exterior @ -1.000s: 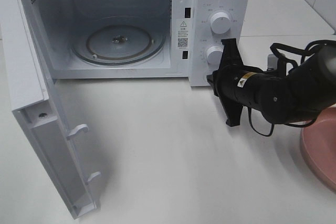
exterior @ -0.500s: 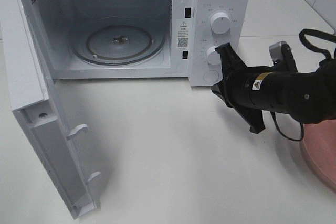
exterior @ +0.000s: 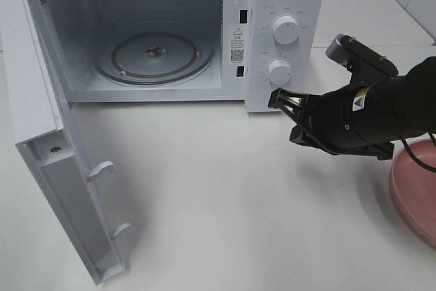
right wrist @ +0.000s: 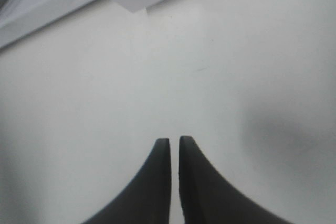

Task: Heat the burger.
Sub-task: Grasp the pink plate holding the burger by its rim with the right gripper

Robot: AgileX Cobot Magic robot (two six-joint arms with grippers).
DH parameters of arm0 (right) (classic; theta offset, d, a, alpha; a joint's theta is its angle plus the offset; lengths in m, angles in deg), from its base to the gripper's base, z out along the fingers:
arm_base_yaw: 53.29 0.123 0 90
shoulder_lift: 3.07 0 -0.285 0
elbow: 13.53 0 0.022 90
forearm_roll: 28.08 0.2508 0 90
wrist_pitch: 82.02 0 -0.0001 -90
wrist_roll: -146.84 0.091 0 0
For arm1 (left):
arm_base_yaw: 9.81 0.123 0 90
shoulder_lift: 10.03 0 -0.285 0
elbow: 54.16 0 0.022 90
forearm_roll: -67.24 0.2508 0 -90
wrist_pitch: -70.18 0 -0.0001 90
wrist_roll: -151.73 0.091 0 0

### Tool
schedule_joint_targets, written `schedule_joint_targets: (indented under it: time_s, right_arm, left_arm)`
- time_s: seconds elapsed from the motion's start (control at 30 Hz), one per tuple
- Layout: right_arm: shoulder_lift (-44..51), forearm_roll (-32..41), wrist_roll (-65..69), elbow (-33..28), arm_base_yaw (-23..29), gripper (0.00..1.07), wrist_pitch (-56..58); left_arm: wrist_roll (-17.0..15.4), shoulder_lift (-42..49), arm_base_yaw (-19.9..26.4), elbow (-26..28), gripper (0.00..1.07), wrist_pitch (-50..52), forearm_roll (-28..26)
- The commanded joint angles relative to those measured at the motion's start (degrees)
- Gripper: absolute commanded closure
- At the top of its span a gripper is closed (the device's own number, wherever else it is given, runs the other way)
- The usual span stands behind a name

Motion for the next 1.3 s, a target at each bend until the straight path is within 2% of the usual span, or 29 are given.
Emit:
schedule_joint_targets:
  time_s: [0.03,0.2,0.4,0.47,0.5,0.53,0.57,0.6,0.63,0.67,0.7,0.73,0.77,0.8,0.93,1.0,1.13,1.17,1.3]
  right_arm:
    - [1.7,-0.7,-5.7,-0.2,-0.4,1.0,5.2]
    - [5.4,-1.2,-14.0,-0.2,-0.4,0.95,14.8]
    - [8.4,-3.3,-19.0,-0.2,-0.4,0.88,20.3]
    - [11.0,-5.4,-21.0,-0.2,-0.4,0.76,22.2]
    - [11.0,-5.4,-21.0,-0.2,-0.4,0.76,22.2]
    - [12.7,-6.0,-21.1,-0.2,-0.4,0.64,23.1]
    - [12.7,-6.0,-21.1,-0.2,-0.4,0.64,23.1]
    - [13.4,-6.9,-21.1,-0.2,-0.4,0.57,23.4]
    - [15.0,-8.5,-21.1,-0.2,-0.4,0.42,24.3]
    - [15.0,-8.5,-21.1,-0.2,-0.4,0.42,24.3]
    - [16.2,-9.8,-21.1,-0.2,-0.4,0.28,25.0]
    - [16.4,-10.0,-21.1,-0.2,-0.4,0.23,25.8]
    - [16.4,-10.0,-21.1,-0.2,-0.4,0.23,25.8]
    - [16.7,-10.1,-21.1,-0.2,-0.4,0.14,27.7]
    - [16.7,-10.1,-21.1,-0.2,-0.5,0.11,31.2]
    - [16.7,-10.7,-21.1,-0.2,-2.9,0.13,35.3]
    - [16.7,-11.9,-21.1,-0.2,-4.8,0.14,36.7]
    - [16.7,-13.2,-21.1,-0.2,-6.9,0.15,37.7]
    - [16.7,-14.9,-21.1,-0.2,-9.5,0.17,38.4]
  left_arm:
    - [0.1,0.9,-0.2,-0.2,0.11,0.6,-0.2]
    - [0.1,0.9,-0.2,-0.2,0.11,0.6,-0.2]
    - [0.1,0.9,-0.2,-0.2,0.11,0.6,-0.2]
    - [0.1,0.9,-0.2,-0.2,0.11,0.6,-0.2]
    - [0.1,0.9,-0.2,-0.2,0.11,0.6,-0.2]
    - [0.1,0.9,-0.2,-0.2,0.11,0.6,-0.2]
    - [0.1,0.9,-0.2,-0.2,0.11,0.6,-0.2]
    - [0.1,0.9,-0.2,-0.2,0.11,0.6,-0.2]
    - [0.1,0.9,-0.2,-0.2,0.11,0.6,-0.2]
    - [0.1,0.9,-0.2,-0.2,0.11,0.6,-0.2]
    - [0.1,0.9,-0.2,-0.2,0.11,0.6,-0.2]
    - [0.1,0.9,-0.2,-0.2,0.11,0.6,-0.2]
    - [0.1,0.9,-0.2,-0.2,0.11,0.6,-0.2]
    - [0.1,0.9,-0.2,-0.2,0.11,0.6,-0.2]
    - [0.1,0.9,-0.2,-0.2,0.11,0.6,-0.2]
    - [0.1,0.9,-0.2,-0.2,0.11,0.6,-0.2]
    - [0.1,0.9,-0.2,-0.2,0.11,0.6,-0.2]
    - [0.1,0.9,-0.2,-0.2,0.11,0.6,-0.2]
    - [0.1,0.9,-0.2,-0.2,0.11,0.6,-0.2]
